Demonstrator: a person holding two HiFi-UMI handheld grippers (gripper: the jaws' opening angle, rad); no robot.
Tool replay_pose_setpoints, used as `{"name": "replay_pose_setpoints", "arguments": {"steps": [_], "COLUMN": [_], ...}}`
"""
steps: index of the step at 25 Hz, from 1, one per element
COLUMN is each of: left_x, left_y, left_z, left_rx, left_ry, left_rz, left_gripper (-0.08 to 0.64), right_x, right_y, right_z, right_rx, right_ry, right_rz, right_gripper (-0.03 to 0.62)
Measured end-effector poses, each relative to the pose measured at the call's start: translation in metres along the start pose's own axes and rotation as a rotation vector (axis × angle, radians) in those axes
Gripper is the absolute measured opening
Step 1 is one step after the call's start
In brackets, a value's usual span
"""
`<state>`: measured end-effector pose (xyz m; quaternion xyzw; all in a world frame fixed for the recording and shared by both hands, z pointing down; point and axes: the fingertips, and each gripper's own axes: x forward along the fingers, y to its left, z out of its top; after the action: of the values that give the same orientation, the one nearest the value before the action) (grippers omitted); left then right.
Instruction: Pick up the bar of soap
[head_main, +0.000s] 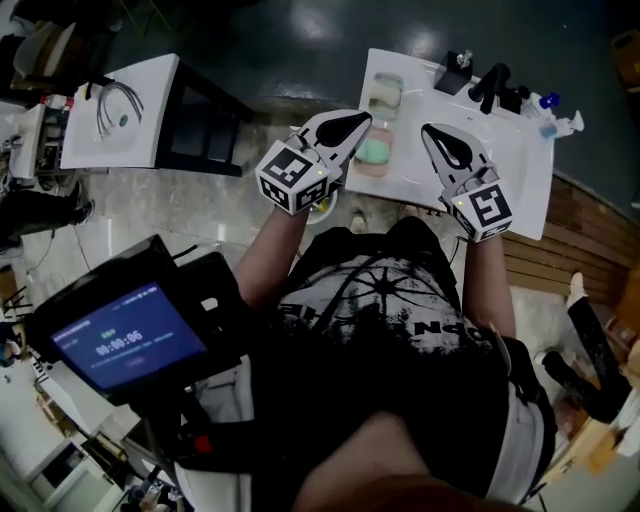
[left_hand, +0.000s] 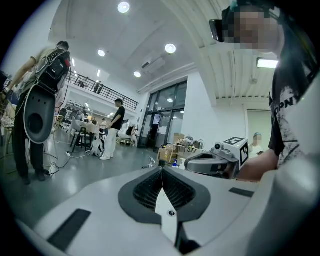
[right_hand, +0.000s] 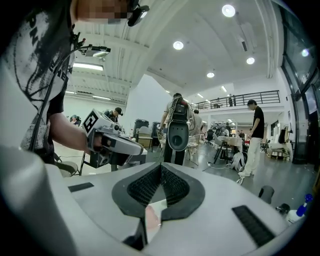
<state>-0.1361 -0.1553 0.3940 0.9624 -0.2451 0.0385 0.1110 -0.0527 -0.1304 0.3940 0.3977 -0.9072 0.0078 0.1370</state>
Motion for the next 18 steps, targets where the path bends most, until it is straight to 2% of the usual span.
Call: {"name": "replay_pose_setpoints", "arguments": {"steps": [11,18], "left_x": [-0.004,-0.012], "left_y": [0.010,0.019], "left_z": [0.001,-0.017], "left_rx": [0.007,-0.054], "left_ry": [0.016,0.042], "left_rz": [0.061,0.102], "left_gripper": [0.012,0.012], "right_x": [0.017,0.031], "right_y": [-0.003,0.003], "right_z": [0.002,-0.010], "right_rx": [0.007,0.001], "right_ry": [-0.014,0.036], "right_rz": [0.128,0.179], "right_gripper": [0.015,0.015]}}
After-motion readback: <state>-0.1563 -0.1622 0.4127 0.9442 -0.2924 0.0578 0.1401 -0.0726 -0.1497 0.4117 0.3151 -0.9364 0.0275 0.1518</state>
